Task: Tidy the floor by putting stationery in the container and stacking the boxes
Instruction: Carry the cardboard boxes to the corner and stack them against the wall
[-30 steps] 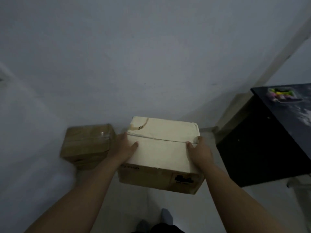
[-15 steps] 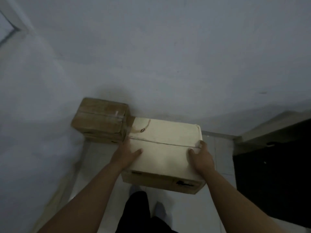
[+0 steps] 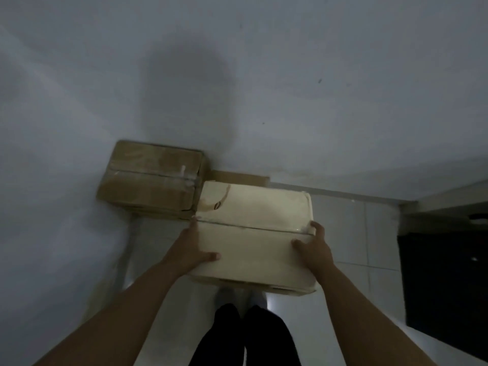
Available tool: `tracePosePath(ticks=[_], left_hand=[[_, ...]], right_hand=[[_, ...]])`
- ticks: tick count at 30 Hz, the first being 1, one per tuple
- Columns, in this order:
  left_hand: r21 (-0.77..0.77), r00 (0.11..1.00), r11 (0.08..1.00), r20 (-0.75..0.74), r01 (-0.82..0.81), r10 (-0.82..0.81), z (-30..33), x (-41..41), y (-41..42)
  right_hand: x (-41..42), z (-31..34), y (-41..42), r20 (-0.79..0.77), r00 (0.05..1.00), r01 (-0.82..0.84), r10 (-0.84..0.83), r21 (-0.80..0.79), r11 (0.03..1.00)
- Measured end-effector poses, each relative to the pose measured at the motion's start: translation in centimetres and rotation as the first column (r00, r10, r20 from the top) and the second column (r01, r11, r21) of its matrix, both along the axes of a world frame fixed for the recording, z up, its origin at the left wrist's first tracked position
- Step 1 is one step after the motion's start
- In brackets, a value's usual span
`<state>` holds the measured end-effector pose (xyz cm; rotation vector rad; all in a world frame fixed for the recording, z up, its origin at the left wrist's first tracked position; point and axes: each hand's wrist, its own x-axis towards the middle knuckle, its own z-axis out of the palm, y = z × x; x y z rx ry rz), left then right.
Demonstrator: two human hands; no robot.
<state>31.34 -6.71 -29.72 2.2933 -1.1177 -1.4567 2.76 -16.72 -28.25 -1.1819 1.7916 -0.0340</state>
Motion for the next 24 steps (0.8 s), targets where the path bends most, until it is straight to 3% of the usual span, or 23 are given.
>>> tracePosePath(ticks=[4, 12, 19, 24], left_hand=[[0.012, 0.999, 1.000, 0.033, 0.003, -0.003, -5.6, 1.4, -1.9], [-0.104, 0.998, 0.994, 0.064, 0.031, -0.025, -16.3, 2.1, -7.2], [-0.159, 0.997, 0.987, 0.076, 0.013, -0.001, -21.8, 2.1, -8.7], [-0.099, 0.990, 0.994, 0.138, 0.033, -0.019, -24.2, 2.4, -9.4]], right_hand=[[1.4, -5.5, -2.1, 0.037, 0.999, -0.012, 0.011, 0.042, 0.999], [2.5, -15.5, -7.5, 0.099, 0.995, 0.032, -0.034, 0.016, 0.999], [3.0, -21.9, -9.7, 0.156, 0.987, 0.037, -0.032, -0.030, 0.999], [3.8, -24.5, -10.1, 0.203, 0.979, 0.026, -0.016, -0.046, 0.999]])
